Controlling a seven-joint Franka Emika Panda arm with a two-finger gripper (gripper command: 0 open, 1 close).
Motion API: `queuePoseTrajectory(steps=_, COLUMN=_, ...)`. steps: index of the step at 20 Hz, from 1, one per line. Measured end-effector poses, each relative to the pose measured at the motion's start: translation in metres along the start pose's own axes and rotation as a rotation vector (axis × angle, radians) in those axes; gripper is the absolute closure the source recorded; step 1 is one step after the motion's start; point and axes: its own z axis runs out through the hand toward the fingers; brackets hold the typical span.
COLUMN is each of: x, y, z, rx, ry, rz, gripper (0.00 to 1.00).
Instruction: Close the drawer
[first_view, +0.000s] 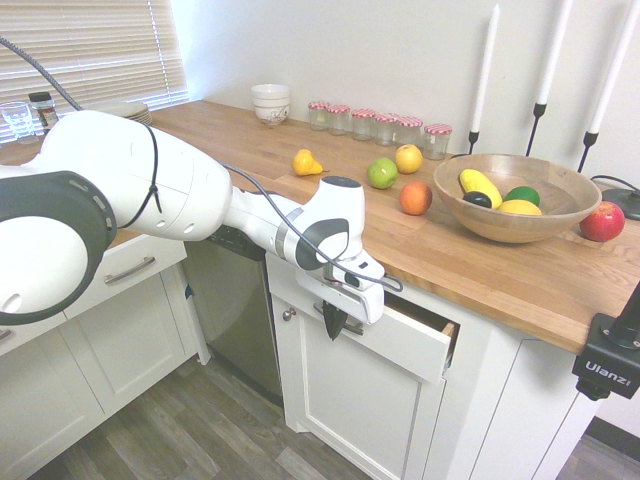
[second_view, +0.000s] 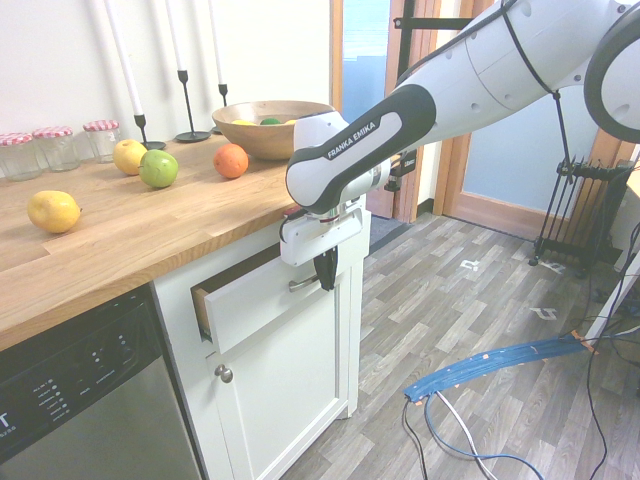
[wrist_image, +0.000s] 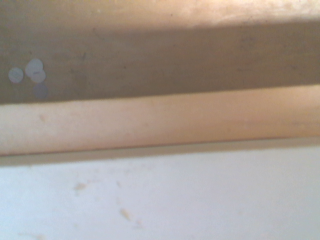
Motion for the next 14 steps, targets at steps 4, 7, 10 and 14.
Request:
queuePoseTrajectory(steps=4, x=-0.007, y=-0.001, z=0.005, rx=0.030, ry=0.012, rz=0.009, gripper=0.00)
queuePoseTrajectory(steps=7, x=-0.024, y=0.001, z=0.008, rx=0.044, ry=0.014, rz=0.002, gripper=0.00)
queuePoseTrajectory(steps=10, x=-0.036, y=0.012, z=-0.008, rx=0.054, ry=0.017, rz=0.005, gripper=0.00)
queuePoseTrajectory(steps=14, x=-0.049, y=0.036, z=-0.031, rx=0.064, ry=0.017, rz=0.021, gripper=0.00)
